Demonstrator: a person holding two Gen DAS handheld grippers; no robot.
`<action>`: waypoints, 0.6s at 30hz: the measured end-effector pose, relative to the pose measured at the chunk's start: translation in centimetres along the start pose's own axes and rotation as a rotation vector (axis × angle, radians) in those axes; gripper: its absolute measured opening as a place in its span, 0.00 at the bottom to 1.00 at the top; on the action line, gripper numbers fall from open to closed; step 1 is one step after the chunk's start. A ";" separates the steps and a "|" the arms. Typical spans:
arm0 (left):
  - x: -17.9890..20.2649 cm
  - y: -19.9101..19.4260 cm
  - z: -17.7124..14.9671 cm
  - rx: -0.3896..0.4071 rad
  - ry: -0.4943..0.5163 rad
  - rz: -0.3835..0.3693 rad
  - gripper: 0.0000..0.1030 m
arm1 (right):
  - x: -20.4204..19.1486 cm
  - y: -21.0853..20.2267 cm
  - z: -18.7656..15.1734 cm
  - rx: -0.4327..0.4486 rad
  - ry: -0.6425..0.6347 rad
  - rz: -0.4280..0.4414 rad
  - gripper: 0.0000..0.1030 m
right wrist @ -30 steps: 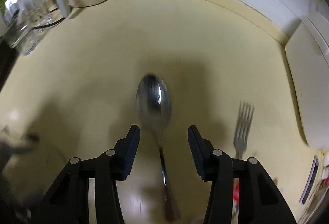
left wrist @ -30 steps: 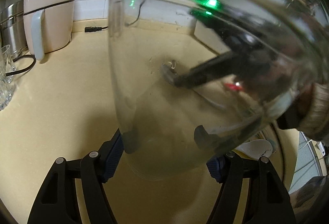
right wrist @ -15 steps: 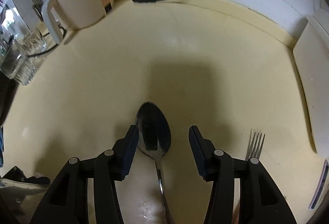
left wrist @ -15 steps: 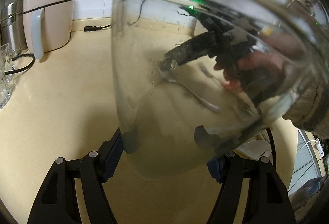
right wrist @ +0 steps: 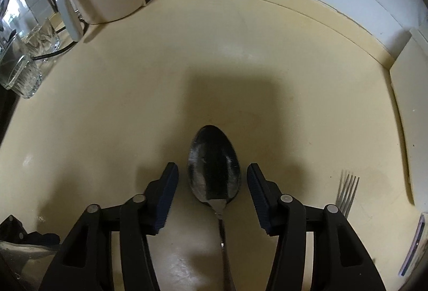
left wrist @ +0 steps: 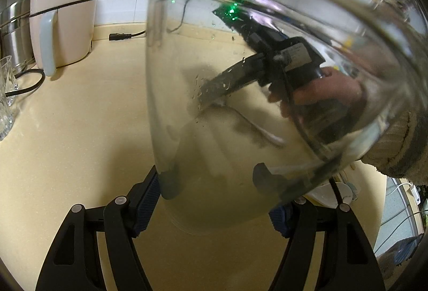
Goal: Organize utensils
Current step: 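Grasp the steel spoon with the right tool while the left tool holds the jar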
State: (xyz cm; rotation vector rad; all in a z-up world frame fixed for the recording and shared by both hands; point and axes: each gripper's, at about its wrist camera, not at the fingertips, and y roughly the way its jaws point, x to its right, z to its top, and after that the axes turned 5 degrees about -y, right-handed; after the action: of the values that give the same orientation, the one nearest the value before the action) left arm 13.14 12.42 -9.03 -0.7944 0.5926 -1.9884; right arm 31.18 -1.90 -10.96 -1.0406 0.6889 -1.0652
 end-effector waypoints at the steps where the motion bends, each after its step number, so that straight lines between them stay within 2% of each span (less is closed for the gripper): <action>1: 0.1 0.0 0.0 0.000 0.000 0.000 0.72 | 0.0 0.0 0.0 0.001 -0.012 0.002 0.52; 4: 0.1 0.0 -0.6 0.000 0.000 0.000 0.72 | 0.4 -0.3 -0.1 0.011 -0.017 0.020 0.39; 9: -0.1 0.0 -0.5 0.001 0.000 0.001 0.72 | 1.7 -1.6 -1.1 0.059 0.068 0.095 0.38; 13: -0.1 0.1 -0.5 0.001 0.000 0.001 0.72 | 2.2 -5.4 -2.3 0.179 0.130 0.108 0.38; 18: -0.2 0.1 -0.5 0.001 0.000 0.000 0.72 | 1.9 -11.4 -3.7 0.328 0.174 0.077 0.38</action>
State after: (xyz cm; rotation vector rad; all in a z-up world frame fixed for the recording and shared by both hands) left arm 12.93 12.56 -9.49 -0.7940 0.5917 -1.9881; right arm 24.51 -6.31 -1.78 -0.6406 0.6603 -1.1650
